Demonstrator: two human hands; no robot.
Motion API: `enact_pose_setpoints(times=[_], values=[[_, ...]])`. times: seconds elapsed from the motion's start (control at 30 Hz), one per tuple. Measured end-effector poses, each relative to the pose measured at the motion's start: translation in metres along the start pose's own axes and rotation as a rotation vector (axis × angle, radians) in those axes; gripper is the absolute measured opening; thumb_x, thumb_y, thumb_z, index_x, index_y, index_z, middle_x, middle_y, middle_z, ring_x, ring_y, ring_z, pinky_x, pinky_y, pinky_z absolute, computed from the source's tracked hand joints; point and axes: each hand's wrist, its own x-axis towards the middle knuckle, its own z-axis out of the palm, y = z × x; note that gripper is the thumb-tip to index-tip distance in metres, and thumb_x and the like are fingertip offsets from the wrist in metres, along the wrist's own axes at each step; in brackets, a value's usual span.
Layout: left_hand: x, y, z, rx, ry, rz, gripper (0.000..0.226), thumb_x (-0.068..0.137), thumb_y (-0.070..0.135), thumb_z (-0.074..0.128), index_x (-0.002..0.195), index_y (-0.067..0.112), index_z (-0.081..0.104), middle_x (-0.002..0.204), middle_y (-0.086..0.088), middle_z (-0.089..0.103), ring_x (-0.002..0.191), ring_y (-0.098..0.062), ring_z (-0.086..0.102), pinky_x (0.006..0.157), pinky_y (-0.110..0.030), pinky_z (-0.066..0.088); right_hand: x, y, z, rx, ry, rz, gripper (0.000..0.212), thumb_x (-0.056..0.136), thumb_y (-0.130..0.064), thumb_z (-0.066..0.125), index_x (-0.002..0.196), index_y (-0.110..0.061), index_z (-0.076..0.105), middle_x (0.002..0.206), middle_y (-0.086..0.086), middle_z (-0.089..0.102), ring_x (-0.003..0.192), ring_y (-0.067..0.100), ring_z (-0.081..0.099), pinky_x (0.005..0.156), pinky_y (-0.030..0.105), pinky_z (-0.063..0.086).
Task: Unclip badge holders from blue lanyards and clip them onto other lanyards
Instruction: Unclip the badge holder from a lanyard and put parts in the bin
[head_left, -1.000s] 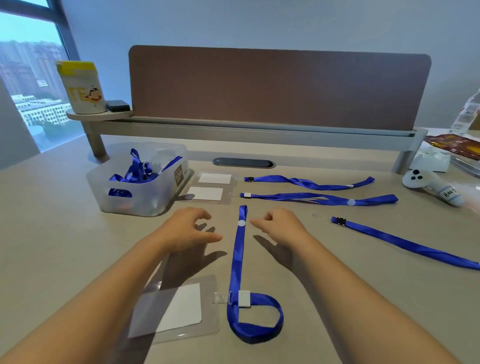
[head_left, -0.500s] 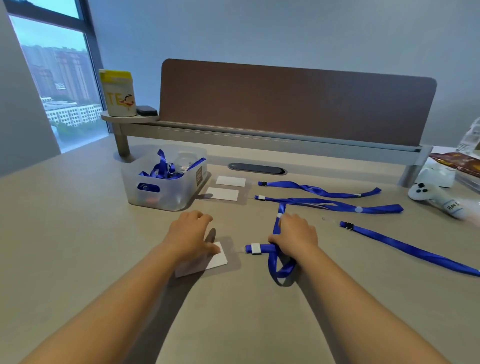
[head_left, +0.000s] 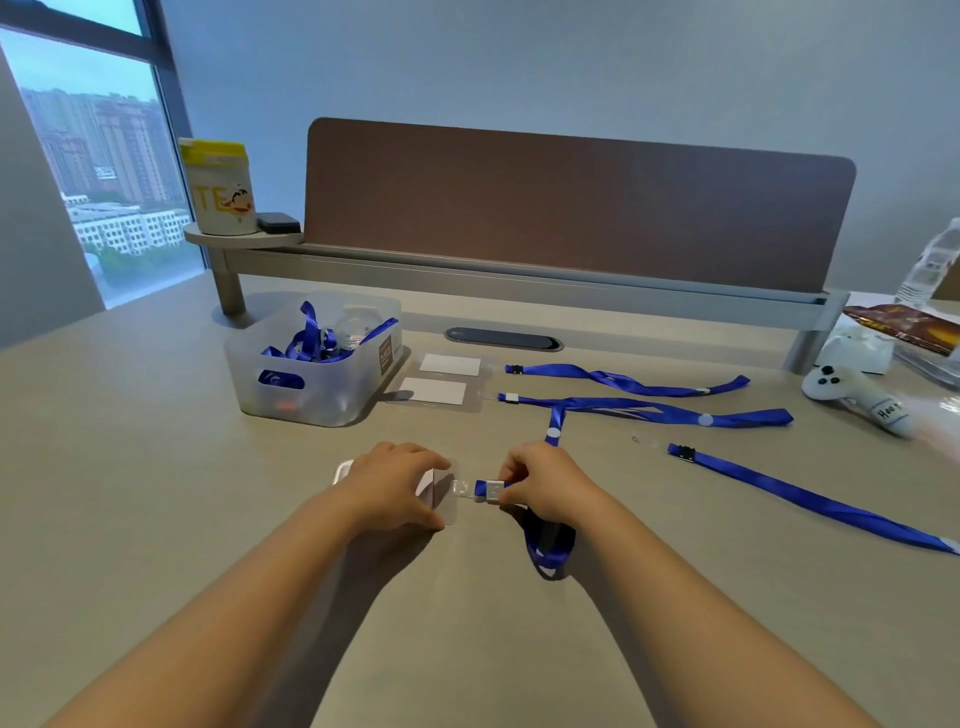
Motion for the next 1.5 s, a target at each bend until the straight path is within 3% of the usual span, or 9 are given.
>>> enact_pose_setpoints(times=[0.23,0.37,0.5,0.63,0.73,0.9,1.0,1.1,1.5], values=[[0.003,0.024,-0.002,-0.109,0.15,0.069,0.047,0.079,0.033,0.062,0.123,0.024,0.047,0.138,0.0,0.045,0.126,-0.02,0.035,0.107,-0.038,0.03,0.001,-0.004,-0.008,0.366,-0.021,-0.036,0.022,0.09,-0.005,0.05,0.075,-0.021,0.047,0.079,0.001,0.059,0.062,0.008,0.055,0.059,0.017,0.048],[0.005,0.03,-0.005,-0.099,0.18,0.055,0.037,0.081,0.029,0.06,0.117,0.021,0.052,0.133,-0.002,0.049,0.121,-0.02,0.039,0.105,-0.038,0.033,0.0,-0.004,-0.012,0.376,-0.008,-0.02,0.012,0.091,-0.004,0.046,0.097,-0.009,0.055,0.072,-0.003,0.054,0.06,0.002,0.049,0.055,0.014,0.038],[0.004,0.033,-0.007,-0.117,0.206,0.07,0.031,0.083,0.02,0.057,0.114,0.019,0.054,0.129,-0.004,0.053,0.117,-0.02,0.043,0.102,-0.036,0.036,0.002,-0.001,-0.012,0.36,0.02,-0.02,0.025,0.091,-0.007,0.045,0.111,-0.003,0.059,0.07,-0.003,0.051,0.063,0.005,0.045,0.059,0.015,0.037],[0.004,0.035,-0.008,-0.144,0.224,0.064,0.025,0.084,0.019,0.056,0.109,0.016,0.057,0.126,-0.005,0.055,0.114,-0.021,0.045,0.101,-0.034,0.037,0.002,-0.002,-0.012,0.373,0.012,-0.029,0.015,0.09,-0.007,0.044,0.091,-0.009,0.06,0.069,-0.003,0.051,0.063,0.005,0.046,0.06,0.015,0.039],[0.004,0.035,-0.007,-0.16,0.233,0.067,0.023,0.084,0.021,0.057,0.107,0.015,0.058,0.125,-0.006,0.055,0.114,-0.02,0.046,0.1,-0.033,0.038,0.0,-0.001,-0.012,0.353,-0.015,-0.017,0.024,0.09,-0.005,0.041,0.071,-0.017,0.05,0.068,-0.002,0.051,0.062,0.005,0.047,0.058,0.015,0.039],[0.002,0.041,-0.007,-0.228,0.244,0.081,0.024,0.084,0.021,0.057,0.106,0.012,0.058,0.122,-0.009,0.056,0.109,-0.022,0.051,0.095,-0.029,0.041,-0.001,-0.004,-0.01,0.38,-0.031,-0.024,0.025,0.09,-0.014,0.044,0.065,-0.018,0.046,0.067,0.0,0.045,0.062,0.008,0.041,0.06,0.018,0.036],[0.002,0.041,-0.01,-0.252,0.262,0.074,0.025,0.083,0.021,0.058,0.106,0.012,0.059,0.121,-0.009,0.057,0.108,-0.022,0.052,0.093,-0.029,0.042,-0.001,-0.005,-0.008,0.362,0.002,-0.062,0.019,0.088,-0.025,0.055,0.078,-0.01,0.059,0.067,-0.001,0.047,0.062,0.008,0.042,0.061,0.02,0.036],[0.001,0.039,-0.011,-0.268,0.267,0.061,0.024,0.082,0.022,0.06,0.104,0.013,0.06,0.12,-0.009,0.058,0.106,-0.022,0.053,0.092,-0.029,0.043,0.0,-0.005,-0.009,0.351,0.015,-0.071,0.025,0.088,-0.016,0.056,0.105,0.0,0.065,0.068,-0.003,0.051,0.063,0.006,0.045,0.059,0.016,0.039],[-0.001,0.038,-0.016,-0.331,0.337,0.05,0.024,0.08,0.021,0.062,0.099,0.007,0.063,0.108,-0.014,0.065,0.097,-0.024,0.058,0.088,-0.031,0.046,0.001,-0.014,-0.01,0.38,-0.003,-0.057,0.025,0.087,-0.013,0.057,0.108,-0.001,0.065,0.068,-0.004,0.051,0.064,0.005,0.046,0.059,0.015,0.037]])
